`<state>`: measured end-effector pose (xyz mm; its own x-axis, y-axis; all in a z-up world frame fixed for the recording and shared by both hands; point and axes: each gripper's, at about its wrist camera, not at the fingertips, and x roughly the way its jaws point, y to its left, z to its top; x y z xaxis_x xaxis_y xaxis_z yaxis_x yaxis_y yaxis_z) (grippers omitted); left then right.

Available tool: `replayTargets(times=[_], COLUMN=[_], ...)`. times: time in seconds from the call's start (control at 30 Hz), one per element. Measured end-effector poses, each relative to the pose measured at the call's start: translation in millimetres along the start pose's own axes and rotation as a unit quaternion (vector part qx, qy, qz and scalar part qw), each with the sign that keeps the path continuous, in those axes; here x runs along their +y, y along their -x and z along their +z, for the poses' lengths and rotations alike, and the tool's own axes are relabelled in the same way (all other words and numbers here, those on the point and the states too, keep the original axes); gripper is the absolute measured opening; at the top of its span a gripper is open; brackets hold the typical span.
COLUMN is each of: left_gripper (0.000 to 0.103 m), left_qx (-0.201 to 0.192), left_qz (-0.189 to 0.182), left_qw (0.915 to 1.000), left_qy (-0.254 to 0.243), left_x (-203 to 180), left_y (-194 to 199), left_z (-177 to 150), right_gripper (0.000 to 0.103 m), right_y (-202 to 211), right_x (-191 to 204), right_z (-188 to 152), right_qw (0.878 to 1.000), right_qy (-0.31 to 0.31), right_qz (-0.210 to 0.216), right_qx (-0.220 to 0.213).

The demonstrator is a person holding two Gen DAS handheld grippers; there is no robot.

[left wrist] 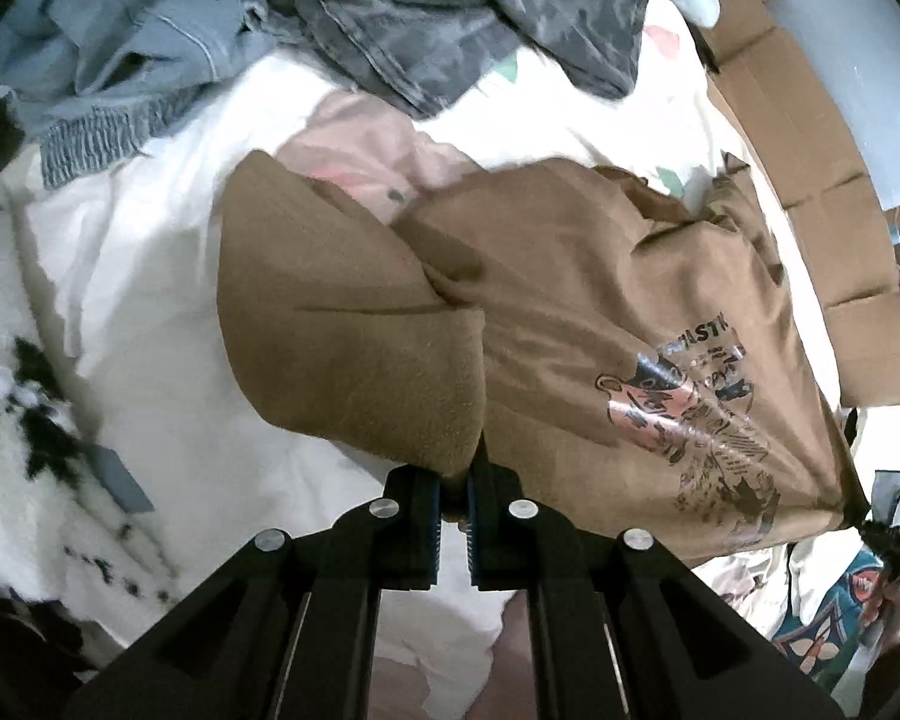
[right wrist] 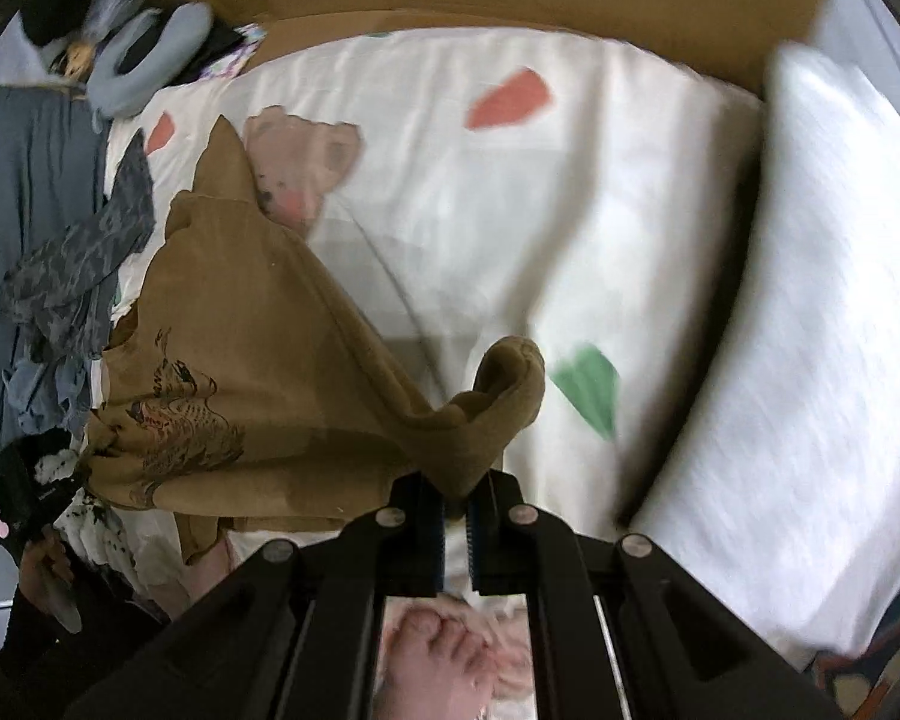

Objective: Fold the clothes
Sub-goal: 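Spread the brown t-shirt flat on the duvet with both grippers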

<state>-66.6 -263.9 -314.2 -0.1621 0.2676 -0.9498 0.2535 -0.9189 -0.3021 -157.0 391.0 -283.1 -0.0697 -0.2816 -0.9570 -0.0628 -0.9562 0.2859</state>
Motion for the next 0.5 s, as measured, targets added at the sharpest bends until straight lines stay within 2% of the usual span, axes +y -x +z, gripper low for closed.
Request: replayTargets(times=[0.2,0.5], left_gripper=[0.006,0.006], left_qx=[0.022,0.047], left_qz=[0.014,0.018], left_qw=[0.9995,0.9979], left_qy=[-0.016,-0.04], left_x=[-10.4,-27.9], left_y=[-8.0,-8.4], left_z=[-11.1,-29.7], right_gripper=[0.004,0.004], right_y=[4.1,19.3], right_x=[-22.1,-53.9], right_z=[-53.2,-110.5], right_qw=[0.999,0.994], right_qy=[-0.043,-0.11], right_qz=[0.004,0.017], right_qx=[0.009,0.005])
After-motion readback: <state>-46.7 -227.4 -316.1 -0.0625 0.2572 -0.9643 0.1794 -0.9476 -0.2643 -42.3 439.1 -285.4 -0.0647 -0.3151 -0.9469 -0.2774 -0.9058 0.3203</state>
